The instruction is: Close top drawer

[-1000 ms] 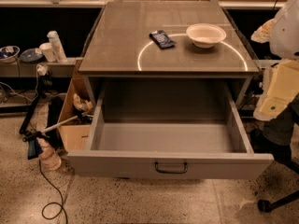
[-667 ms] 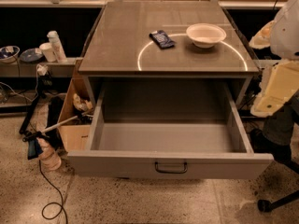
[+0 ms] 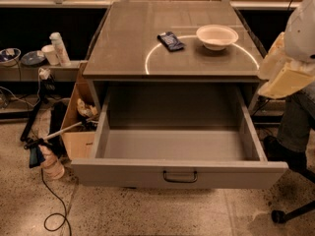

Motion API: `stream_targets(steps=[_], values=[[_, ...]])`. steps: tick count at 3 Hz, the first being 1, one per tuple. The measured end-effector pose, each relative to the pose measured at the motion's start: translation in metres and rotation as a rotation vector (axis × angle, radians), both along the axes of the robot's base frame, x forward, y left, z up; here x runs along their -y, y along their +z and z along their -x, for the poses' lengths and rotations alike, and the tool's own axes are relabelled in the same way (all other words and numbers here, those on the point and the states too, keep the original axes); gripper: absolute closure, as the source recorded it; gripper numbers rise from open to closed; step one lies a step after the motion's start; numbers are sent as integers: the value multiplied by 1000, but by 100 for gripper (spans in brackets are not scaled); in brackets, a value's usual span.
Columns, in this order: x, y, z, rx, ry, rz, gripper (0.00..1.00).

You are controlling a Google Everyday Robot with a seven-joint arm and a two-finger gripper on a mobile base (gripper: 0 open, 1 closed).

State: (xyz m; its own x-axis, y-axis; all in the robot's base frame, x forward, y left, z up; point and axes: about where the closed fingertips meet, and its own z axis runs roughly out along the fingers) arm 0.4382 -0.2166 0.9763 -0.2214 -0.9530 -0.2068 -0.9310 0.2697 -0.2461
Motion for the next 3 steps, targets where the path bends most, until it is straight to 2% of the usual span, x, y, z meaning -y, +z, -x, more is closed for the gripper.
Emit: stream_targets(steps=[1,2,3], values=[[0,0,0,0,0,0,84],[0,1,1,6,-3,1,100],[1,3,5,22,-13,3,100]])
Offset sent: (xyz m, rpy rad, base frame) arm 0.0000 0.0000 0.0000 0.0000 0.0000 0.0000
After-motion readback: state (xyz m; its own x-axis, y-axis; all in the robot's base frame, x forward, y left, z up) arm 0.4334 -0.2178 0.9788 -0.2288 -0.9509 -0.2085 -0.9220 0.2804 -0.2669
